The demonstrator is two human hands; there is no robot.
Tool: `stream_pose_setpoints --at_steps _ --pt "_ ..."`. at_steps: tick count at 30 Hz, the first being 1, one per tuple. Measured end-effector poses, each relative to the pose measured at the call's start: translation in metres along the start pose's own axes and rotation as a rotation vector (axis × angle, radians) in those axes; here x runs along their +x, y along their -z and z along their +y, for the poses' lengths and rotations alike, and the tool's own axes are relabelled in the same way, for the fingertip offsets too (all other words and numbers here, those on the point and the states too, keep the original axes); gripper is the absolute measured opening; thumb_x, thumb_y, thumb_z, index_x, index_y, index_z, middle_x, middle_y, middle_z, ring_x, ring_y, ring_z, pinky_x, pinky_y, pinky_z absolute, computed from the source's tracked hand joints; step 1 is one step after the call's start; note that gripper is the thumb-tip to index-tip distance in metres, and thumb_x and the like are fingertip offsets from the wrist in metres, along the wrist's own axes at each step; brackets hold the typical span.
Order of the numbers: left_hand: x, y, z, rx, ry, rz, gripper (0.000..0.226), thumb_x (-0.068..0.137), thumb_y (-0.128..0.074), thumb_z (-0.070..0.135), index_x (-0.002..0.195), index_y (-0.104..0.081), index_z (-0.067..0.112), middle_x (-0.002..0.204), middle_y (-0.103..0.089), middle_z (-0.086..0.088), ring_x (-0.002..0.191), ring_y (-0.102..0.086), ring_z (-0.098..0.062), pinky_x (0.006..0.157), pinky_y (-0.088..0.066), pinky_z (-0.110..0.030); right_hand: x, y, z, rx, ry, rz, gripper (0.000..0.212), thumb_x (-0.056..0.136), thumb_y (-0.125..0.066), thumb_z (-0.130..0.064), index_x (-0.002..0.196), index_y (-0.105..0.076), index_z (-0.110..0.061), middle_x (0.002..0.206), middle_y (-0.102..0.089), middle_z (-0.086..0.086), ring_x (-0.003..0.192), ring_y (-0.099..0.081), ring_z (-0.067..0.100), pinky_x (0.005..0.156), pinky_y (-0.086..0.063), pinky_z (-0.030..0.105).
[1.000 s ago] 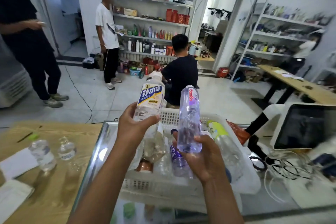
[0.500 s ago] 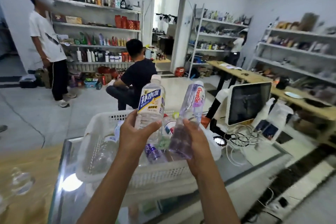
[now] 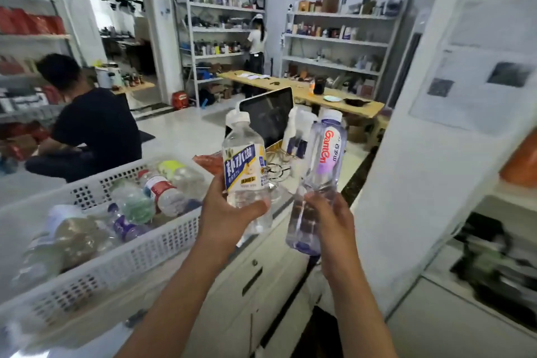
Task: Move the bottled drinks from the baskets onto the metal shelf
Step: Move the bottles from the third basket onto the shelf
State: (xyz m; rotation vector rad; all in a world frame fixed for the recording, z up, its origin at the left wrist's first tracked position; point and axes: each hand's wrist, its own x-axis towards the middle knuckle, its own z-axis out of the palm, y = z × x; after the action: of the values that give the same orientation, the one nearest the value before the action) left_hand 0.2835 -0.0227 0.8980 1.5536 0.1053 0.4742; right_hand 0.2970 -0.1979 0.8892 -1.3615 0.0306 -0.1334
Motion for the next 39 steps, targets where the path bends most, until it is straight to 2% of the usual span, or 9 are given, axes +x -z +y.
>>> stream_pose_setpoints --at_steps 4,7,11,15,20,23,27,34,39 --pt "-0.035 -0.063 0.006 -0.011 -0.044 -0.195 0.062 0.06 -0.089 0.004 0.111 -0.062 0.026 0.099 -0.073 0.013 0.087 -0.069 -0.003 0.071 -0.053 -0.017 -0.032 0.077 -0.011 -0.054 0.034 0.208 0.036 0.068 -0.078 -0.028 0.101 -0.069 -0.018 0.093 -0.076 0.01 0.084 -0.074 0.031 0.074 -0.061 0.047" --pt "-0.064 -0.112 0.009 -0.028 -0.096 -0.331 0.067 0.056 -0.092 0.007 0.111 -0.059 0.025 0.095 -0.071 0.019 0.085 -0.068 0.0 0.068 -0.051 -0.012 -0.068 0.128 -0.021 -0.104 0.057 0.393 0.042 0.059 -0.075 -0.033 0.095 -0.066 -0.013 0.088 -0.074 0.014 0.083 -0.073 0.035 0.079 -0.06 0.052" --pt "-0.106 -0.176 0.011 -0.066 -0.134 -0.558 0.075 0.053 -0.094 0.01 0.112 -0.054 0.033 0.095 -0.066 0.031 0.087 -0.065 0.007 0.072 -0.051 -0.012 -0.119 0.182 -0.041 -0.2 0.116 0.622 0.054 0.051 -0.074 -0.039 0.094 -0.064 -0.008 0.083 -0.071 0.015 0.072 -0.071 0.025 0.067 -0.059 0.038" --pt "-0.152 -0.231 0.02 -0.135 -0.163 -0.807 0.081 0.05 -0.095 0.014 0.116 -0.052 0.03 0.095 -0.064 0.038 0.084 -0.064 0.011 0.068 -0.048 -0.005 -0.179 0.221 -0.062 -0.29 0.2 0.912 0.03 0.059 -0.075 -0.025 0.078 -0.06 -0.008 0.059 -0.062 -0.007 0.048 -0.05 0.001 0.049 -0.044 0.014" --pt "-0.222 -0.276 0.045 -0.24 -0.2 -1.097 0.077 0.048 -0.096 0.016 0.108 -0.05 0.034 0.093 -0.066 0.03 0.085 -0.064 0.011 0.072 -0.049 -0.01 -0.262 0.248 -0.08 -0.332 0.201 1.248 0.029 0.068 -0.081 -0.016 0.09 -0.064 -0.011 0.087 -0.072 0.015 0.068 -0.065 0.02 0.069 -0.058 0.042" --pt "-0.274 -0.289 0.057 -0.321 -0.195 -1.275 0.076 0.049 -0.095 0.009 0.103 -0.048 0.034 0.093 -0.065 0.035 0.083 -0.062 0.016 0.068 -0.045 -0.002 -0.316 0.252 -0.087 -0.351 0.219 1.427 0.033 0.064 -0.081 -0.024 0.092 -0.065 -0.017 0.083 -0.073 0.01 0.07 -0.069 0.028 0.069 -0.059 0.043" --pt "-0.349 -0.28 0.081 -0.41 -0.177 -1.486 0.084 0.05 -0.095 0.012 0.116 -0.047 0.028 0.1 -0.065 0.021 0.088 -0.063 0.013 0.072 -0.046 -0.004 -0.396 0.246 -0.097 -0.389 0.236 1.605 0.034 0.064 -0.082 -0.024 0.093 -0.065 -0.024 0.076 -0.073 -0.007 0.063 -0.069 0.008 0.056 -0.053 0.02" --pt "-0.477 -0.239 0.119 -0.542 -0.179 -1.742 0.09 0.049 -0.095 0.01 0.123 -0.046 0.024 0.102 -0.067 0.026 0.09 -0.066 0.007 0.068 -0.05 -0.007 -0.535 0.225 -0.118 -0.378 0.275 1.829 0.041 0.066 -0.084 -0.027 0.1 -0.062 -0.024 0.084 -0.074 -0.012 0.071 -0.073 0.01 0.058 -0.056 0.018" --pt "-0.567 -0.21 0.148 -0.556 -0.189 -1.794 0.09 0.049 -0.095 0.018 0.122 -0.044 0.033 0.105 -0.065 0.021 0.093 -0.063 0.01 0.073 -0.047 -0.004 -0.625 0.225 -0.13 -0.363 0.301 1.933 0.047 0.059 -0.086 -0.03 0.099 -0.065 -0.021 0.087 -0.075 0.001 0.082 -0.074 0.024 0.075 -0.06 0.039"
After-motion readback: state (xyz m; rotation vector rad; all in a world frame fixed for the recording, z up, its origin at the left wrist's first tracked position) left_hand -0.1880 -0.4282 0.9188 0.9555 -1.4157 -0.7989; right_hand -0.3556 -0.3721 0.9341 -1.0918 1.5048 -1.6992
